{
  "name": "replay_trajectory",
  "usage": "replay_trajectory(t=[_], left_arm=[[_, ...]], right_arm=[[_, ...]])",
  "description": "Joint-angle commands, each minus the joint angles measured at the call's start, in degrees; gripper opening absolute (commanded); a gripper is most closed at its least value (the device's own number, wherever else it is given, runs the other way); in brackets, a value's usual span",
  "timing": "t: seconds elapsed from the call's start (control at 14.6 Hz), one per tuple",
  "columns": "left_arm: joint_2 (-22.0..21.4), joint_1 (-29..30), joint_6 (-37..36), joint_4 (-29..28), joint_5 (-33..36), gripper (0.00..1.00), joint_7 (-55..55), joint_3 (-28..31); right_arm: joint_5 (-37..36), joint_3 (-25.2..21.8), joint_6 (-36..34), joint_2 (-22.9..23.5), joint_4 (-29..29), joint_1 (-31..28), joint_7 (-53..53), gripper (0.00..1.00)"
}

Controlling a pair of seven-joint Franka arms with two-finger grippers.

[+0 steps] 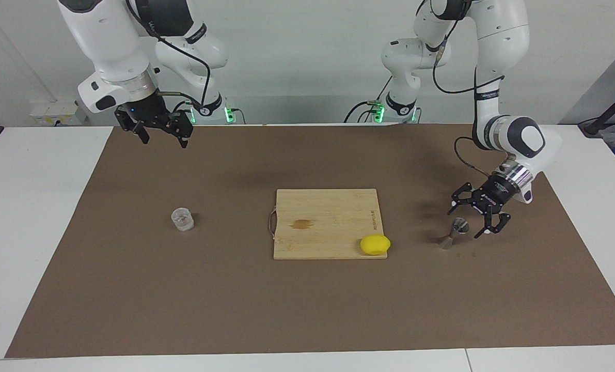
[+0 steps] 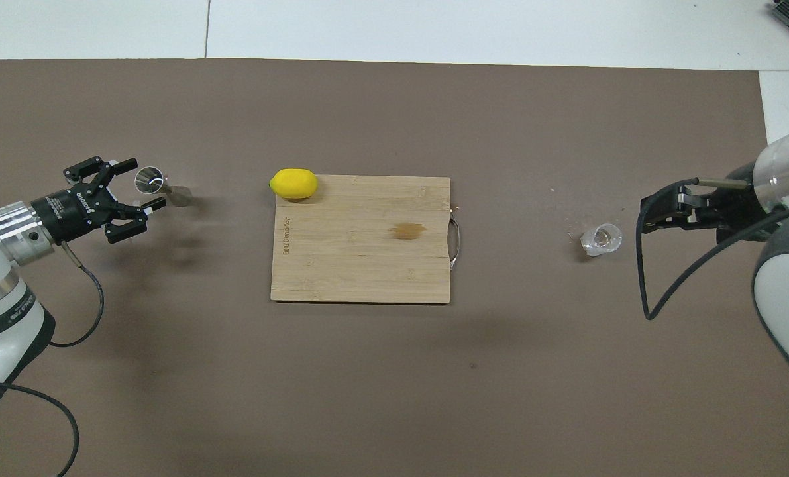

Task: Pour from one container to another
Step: 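Open the left gripper and reach toward the small dark cup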

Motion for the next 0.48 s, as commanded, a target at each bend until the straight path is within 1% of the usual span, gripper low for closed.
replay_trajectory(t=[0.0,0.07,0.14,0.2,0.34,0.41], left_arm=[[-0.23,-0.68,1.09,-1.04,-1.77,0.86,1.52,0.44],[-0.23,-0.68,1.09,-1.04,-1.77,0.81,1.52,0.44],[-0.23,-0.6,1.09,-1.04,-1.77,0.67,1.52,0.44],[-0.23,-0.6,1.09,-1.04,-1.77,0.47,1.52,0.44],[-0.31,-0.51,0.91,-1.21,-1.77,0.13,1.61,0.44],[-0.31,-0.51,0.91,-1.21,-1.77,0.0,1.52,0.44]], right_arm=[[1.2,0.24,0.79,-0.76,-1.13,-0.76,-1.57,1.0],[1.2,0.24,0.79,-0.76,-1.13,-0.76,-1.57,1.0],[1.2,0.24,0.88,-0.76,-1.04,-0.76,-1.57,1.0],[1.2,0.24,0.88,-0.76,-1.13,-0.76,-1.57,1.0],[1.2,0.24,0.79,-0.76,-1.13,-0.76,-1.57,1.0],[1.2,0.24,0.79,-0.76,-1.13,-0.76,-1.57,1.0]])
